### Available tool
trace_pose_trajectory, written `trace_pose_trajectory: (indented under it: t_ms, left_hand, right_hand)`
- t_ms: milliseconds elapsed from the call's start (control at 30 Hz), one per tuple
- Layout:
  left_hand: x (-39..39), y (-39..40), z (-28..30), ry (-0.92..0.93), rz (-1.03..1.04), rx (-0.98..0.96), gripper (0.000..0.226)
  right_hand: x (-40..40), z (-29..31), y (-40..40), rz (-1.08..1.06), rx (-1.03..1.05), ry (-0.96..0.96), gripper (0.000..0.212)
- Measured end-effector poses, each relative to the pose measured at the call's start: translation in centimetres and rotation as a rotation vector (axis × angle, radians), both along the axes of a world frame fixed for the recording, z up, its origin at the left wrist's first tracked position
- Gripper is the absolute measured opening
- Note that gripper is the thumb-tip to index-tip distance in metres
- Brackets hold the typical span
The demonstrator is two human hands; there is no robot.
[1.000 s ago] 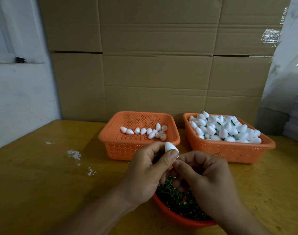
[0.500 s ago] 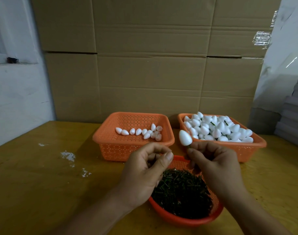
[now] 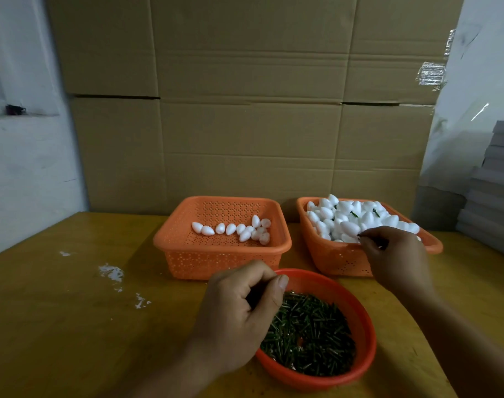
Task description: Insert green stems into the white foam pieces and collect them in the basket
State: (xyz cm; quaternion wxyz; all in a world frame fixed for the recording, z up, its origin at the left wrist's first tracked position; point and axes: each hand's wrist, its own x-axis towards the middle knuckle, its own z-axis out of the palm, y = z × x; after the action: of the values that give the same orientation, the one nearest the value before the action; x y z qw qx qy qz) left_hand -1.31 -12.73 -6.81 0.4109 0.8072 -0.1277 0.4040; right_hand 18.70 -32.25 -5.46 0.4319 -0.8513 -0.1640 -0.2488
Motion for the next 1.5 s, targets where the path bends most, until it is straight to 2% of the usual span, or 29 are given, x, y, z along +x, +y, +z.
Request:
trace_pose_trajectory:
  t_ms: [133,233,433,600,733,867,1033,1133,1233,1400,1500]
  left_hand:
    - [0.0,-0.1,0.0,-0.048,0.007,0.019,0.033]
    - [0.0,-0.2,-0.1,-0.051,-0.009,0.035,0.034]
    - [0.0,-0.3,-0.1,-0.066,-0.028,0.065,0.038]
    - [0.1,-0.1,-0.1,-0.069,-0.005,0.074,0.041]
    - [0.3,0.3,-0.1,0.008,0.043,0.018,0.032]
    - [0.6,1.2,0.0,0.086,0.086,-0.039,0.025]
    - [1.2,3.5,1.3,0.178,0.233,-0.048,0.020]
    - [2.2,5.4,2.9,0.239,0.321,0.015,0.014]
    - [4.4,7.9,5.4,0.370,0.399,0.121,0.016]
    - [8.9,11.7,7.7,0.837,0.360,0.169,0.015]
    - [11.0,12.5,8.0,1.119,0.335,0.323,0.022]
  right_hand:
    - [0.9,0.4,0.6,-0.010,-0.242,-0.098,0.014]
    - [1.4,1.0,0.9,-0.073,-0.376,-0.039,0.016]
    - [1.6,2.4,1.3,-0.105,-0.493,0.083,0.019]
    - [0.5,2.7,1.2,-0.079,-0.416,0.063,0.025]
    - [-1.9,2.9,1.4,-0.001,-0.170,0.010,0.022]
    - [-5.6,3.0,2.2,0.212,0.091,0.081,0.028]
    - [-8.7,2.1,2.6,0.372,0.010,0.147,0.034]
    - [-9.4,1.9,2.3,0.430,-0.105,0.130,0.038]
    - [-9.7,1.8,2.5,0.423,-0.169,0.064,0.036]
    - [-10.1,1.7,2.7,0.403,-0.196,0.002,0.035]
    - [-10.0,1.7,2.7,0.381,-0.142,-0.004,0.035]
